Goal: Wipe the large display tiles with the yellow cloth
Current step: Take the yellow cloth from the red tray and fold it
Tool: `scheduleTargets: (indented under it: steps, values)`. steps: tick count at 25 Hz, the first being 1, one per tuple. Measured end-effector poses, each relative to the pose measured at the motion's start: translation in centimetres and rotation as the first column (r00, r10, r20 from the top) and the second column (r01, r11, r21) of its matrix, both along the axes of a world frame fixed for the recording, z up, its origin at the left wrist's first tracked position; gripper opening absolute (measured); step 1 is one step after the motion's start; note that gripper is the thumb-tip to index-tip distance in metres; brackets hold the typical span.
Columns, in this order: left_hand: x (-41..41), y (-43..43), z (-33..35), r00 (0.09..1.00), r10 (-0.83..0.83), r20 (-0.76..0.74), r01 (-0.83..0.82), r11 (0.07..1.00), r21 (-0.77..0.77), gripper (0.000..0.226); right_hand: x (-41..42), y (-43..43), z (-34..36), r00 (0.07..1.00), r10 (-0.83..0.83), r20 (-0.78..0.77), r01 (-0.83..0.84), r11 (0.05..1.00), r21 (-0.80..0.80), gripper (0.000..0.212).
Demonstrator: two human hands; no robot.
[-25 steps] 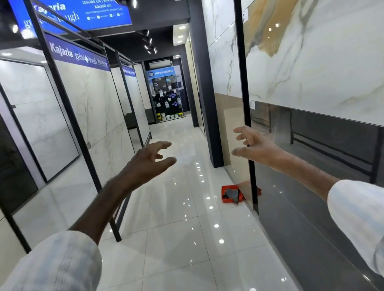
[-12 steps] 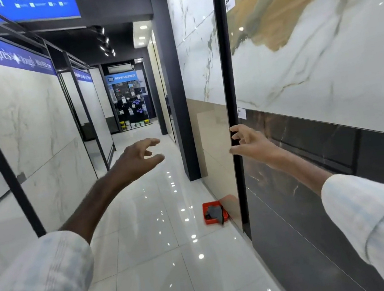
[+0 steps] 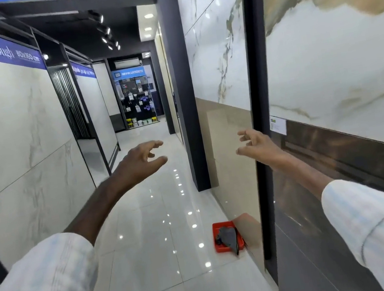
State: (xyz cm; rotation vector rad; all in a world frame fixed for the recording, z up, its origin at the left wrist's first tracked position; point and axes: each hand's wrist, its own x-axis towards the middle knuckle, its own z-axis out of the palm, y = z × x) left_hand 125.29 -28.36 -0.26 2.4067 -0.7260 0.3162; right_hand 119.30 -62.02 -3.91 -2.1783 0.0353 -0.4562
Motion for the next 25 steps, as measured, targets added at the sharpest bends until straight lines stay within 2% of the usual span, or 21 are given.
scheduleTargets:
  steps: [4, 9, 14, 18, 22, 25]
  values:
    - [12.2, -2.1, -1.6, 1.000, 0.020, -0.005, -0.020, 0.999, 0.026, 0.058, 13.3, -1.2, -1.3, 0.997, 0.064, -0.033, -0.066, 0.997, -0.038, 0.060]
    - [28.4, -3.7, -7.0, 0.995, 0.024, -0.097, -0.024, 1.000, -0.002, 0.061, 29.6, -3.1, -5.7, 0.996, 0.062, -0.066, -0.065, 0.997, -0.044, 0.062]
    - [45.7, -6.4, -14.9, 0.957, -0.011, -0.289, -0.001, 0.999, -0.042, 0.059, 44.6, -5.3, -13.2, 0.968, -0.016, -0.252, 0.026, 0.999, 0.035, 0.061]
    - [56.0, -10.1, -22.0, 0.890, -0.050, -0.453, 0.058, 0.998, 0.003, 0.069, 52.0, -7.7, -20.4, 0.912, -0.049, -0.408, 0.083, 0.994, 0.067, 0.056]
    - [63.2, -13.9, -31.2, 0.775, -0.052, -0.630, 0.135, 0.987, 0.084, 0.056, 58.6, -9.6, -29.2, 0.824, -0.083, -0.561, 0.146, 0.987, 0.069, 0.046]
    - [68.4, -16.7, -38.0, 0.681, -0.003, -0.732, 0.166, 0.974, 0.151, 0.054, 63.8, -11.1, -36.3, 0.716, -0.092, -0.692, 0.220, 0.971, 0.098, 0.037]
